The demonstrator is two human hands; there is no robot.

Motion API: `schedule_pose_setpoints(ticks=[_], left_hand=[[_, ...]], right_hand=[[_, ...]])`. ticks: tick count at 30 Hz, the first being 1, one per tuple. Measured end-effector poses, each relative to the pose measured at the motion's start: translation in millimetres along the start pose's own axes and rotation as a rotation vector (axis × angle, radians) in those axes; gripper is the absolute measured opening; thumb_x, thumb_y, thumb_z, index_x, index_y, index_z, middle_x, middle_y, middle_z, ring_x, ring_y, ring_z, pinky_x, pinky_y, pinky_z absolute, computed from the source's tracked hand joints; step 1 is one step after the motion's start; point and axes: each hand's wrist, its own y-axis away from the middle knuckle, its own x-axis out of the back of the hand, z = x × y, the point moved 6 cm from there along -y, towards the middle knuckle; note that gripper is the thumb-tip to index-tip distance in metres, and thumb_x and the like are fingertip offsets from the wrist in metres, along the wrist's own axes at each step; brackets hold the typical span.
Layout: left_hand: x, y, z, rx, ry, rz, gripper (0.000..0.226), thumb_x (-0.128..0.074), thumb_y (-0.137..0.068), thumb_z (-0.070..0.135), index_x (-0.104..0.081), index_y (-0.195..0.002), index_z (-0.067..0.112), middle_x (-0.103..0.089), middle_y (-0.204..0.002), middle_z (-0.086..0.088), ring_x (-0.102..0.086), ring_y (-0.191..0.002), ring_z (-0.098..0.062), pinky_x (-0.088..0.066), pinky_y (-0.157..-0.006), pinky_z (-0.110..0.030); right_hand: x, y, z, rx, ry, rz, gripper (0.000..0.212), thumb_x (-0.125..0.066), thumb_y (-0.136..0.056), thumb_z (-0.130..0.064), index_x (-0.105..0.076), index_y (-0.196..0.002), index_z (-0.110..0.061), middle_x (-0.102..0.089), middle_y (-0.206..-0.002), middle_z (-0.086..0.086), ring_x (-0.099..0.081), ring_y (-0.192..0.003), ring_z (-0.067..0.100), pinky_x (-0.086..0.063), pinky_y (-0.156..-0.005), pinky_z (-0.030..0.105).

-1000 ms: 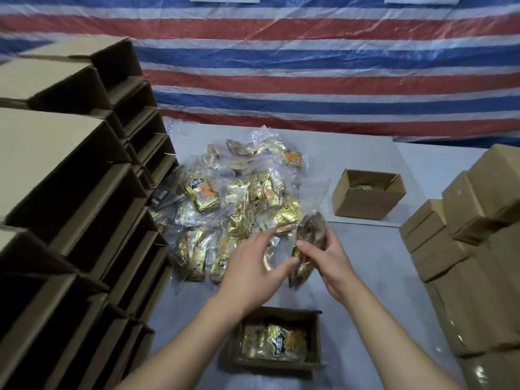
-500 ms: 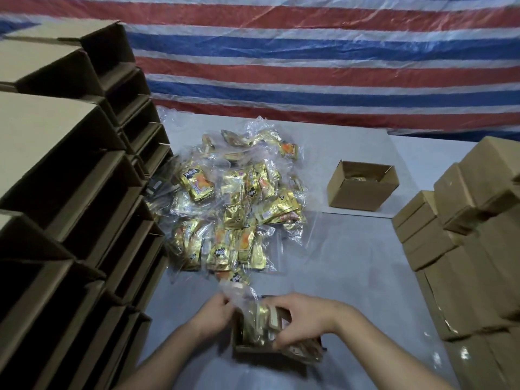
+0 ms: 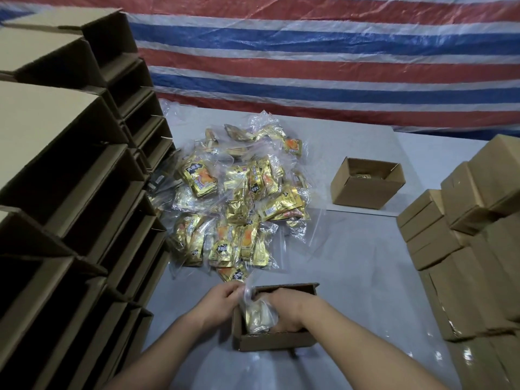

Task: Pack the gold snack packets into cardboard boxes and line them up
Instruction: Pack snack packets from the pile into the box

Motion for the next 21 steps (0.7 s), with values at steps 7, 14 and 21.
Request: schedule_pose_setpoints(ticks=[7, 14, 21], left_hand=[[-7, 5, -4, 0.012, 0.039, -0.045, 0.021, -0.051, -0.100, 0.035, -0.069, -0.091, 0.037, -0.072, -0.092, 0.019, -0.062, -0.088, 0.012, -0.042, -0.071, -0.004], [-13, 4, -5, -0.041, -0.034, 0.035, 0.025, -0.045, -0.100, 0.043, -0.068, -0.095, 0.035, -0.071, -0.095, 0.017, -0.063, -0.091, 0.005, -0.047, -0.082, -0.017], [-14, 4, 3, -0.077, -0.076, 0.040, 0.023, -0.045, -0.101, 0.041, -0.064, -0.088, 0.042, -0.070, -0.088, 0.019, -0.062, -0.084, 0.007, -0.047, -0.076, -0.015]], right_hand=[[-32, -23, -2, -0.080, 0.531, -0.106, 0.041, -0.057, -0.095, -0.009, -0.052, -0.135, -0.004, -0.059, -0.134, 0.015, -0.057, -0.122, 0.035, -0.046, -0.098, 0.044], [-18, 10, -4, -0.178, -0.075, -0.172, 0.051, -0.069, -0.087, -0.025, -0.053, -0.133, -0.010, -0.062, -0.130, 0.011, -0.061, -0.113, 0.031, -0.049, -0.094, 0.035], [10, 41, -6, -0.191, -0.114, 0.140, 0.021, -0.066, -0.085, -0.027, -0.069, -0.100, -0.014, -0.070, -0.099, 0.008, -0.064, -0.086, 0.026, -0.047, -0.068, 0.028]])
